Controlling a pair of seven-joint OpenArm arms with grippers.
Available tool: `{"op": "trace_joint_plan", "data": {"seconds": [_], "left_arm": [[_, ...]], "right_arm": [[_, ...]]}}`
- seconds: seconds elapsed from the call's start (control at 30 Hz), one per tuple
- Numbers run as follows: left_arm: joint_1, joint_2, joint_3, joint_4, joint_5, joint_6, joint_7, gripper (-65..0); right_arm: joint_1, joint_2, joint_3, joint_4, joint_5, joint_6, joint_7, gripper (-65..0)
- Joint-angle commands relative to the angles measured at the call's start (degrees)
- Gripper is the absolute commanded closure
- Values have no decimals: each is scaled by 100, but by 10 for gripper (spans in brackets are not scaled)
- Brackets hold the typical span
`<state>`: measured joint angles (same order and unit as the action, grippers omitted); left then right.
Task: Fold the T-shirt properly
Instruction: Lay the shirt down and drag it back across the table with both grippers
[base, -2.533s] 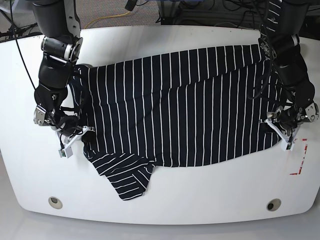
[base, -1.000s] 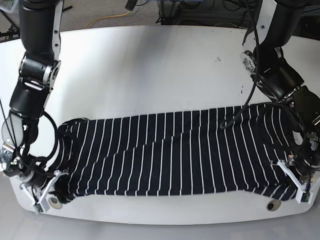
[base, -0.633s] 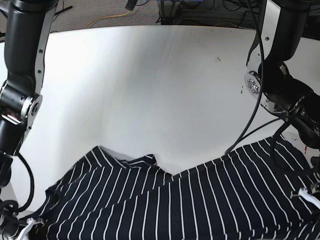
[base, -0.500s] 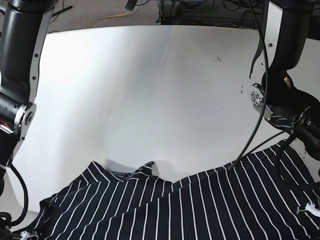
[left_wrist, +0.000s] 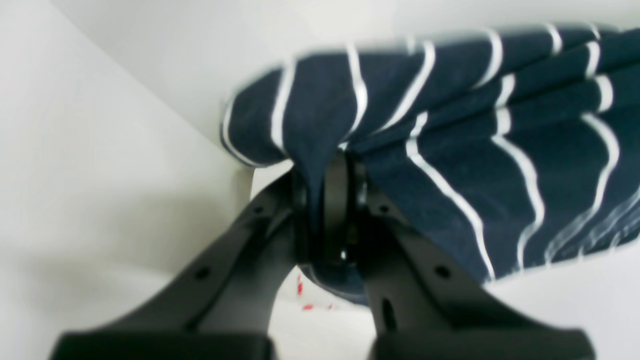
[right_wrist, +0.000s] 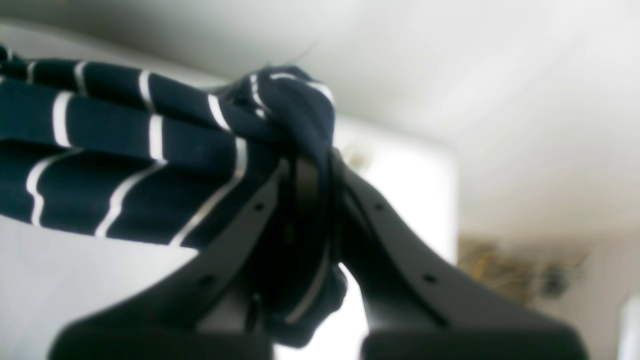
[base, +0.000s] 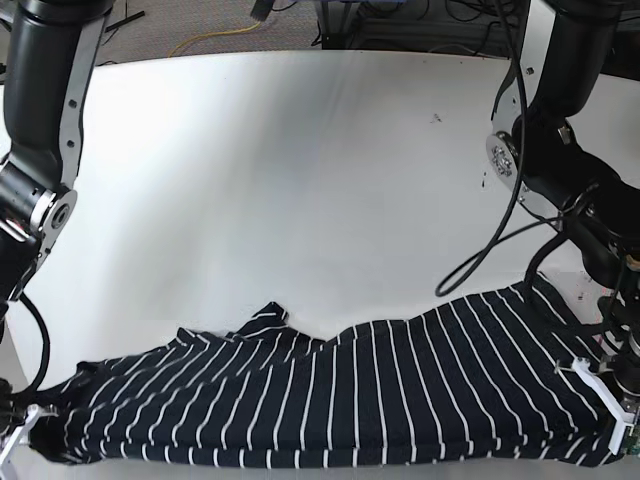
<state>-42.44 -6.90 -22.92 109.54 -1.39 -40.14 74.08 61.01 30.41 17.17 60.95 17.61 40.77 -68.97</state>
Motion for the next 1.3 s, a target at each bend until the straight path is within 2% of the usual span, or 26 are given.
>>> {"op": "trace_joint_plan", "data": {"seconds": [0.0,0.07,0.17,0.37,0.5,0.77,0.93,1.0,1.27], "left_arm": [[151,-88,81,189,240,14,-55,0],[441,-71,107,286,240,14,-55,0],[951,70,90,427,240,14,-46,0],[1989,123,72,497,231,14,-46,0],[2639,334,2,515,231,14,-55,0],[3545,395,-148,541,240,14,-55,0],[4125,342,-148,541,257,14,-72,0],[4371,219,-148,532,266,14,-81,0],[5030,-71,-640,497,266,14,-485,0]], "right_arm": [[-93,172,371,90,-235,-77,-35,0],[-409,163,564,90,-112,-77,-35,0],[-998,198,626,90,415,-77,-193,0],[-2317,304,617,90,1989,-77,-228,0],[-3108,321,608,327,2675,-77,-228,0],[-4541,277,617,1681,3220,-77,-378,0],[-5200,312,626,1751,3598,-77,-527,0],[-5464,321,626,1751,3747,-77,-527,0],[-6282,330,819,1857,3765,-77,-545,0]]}}
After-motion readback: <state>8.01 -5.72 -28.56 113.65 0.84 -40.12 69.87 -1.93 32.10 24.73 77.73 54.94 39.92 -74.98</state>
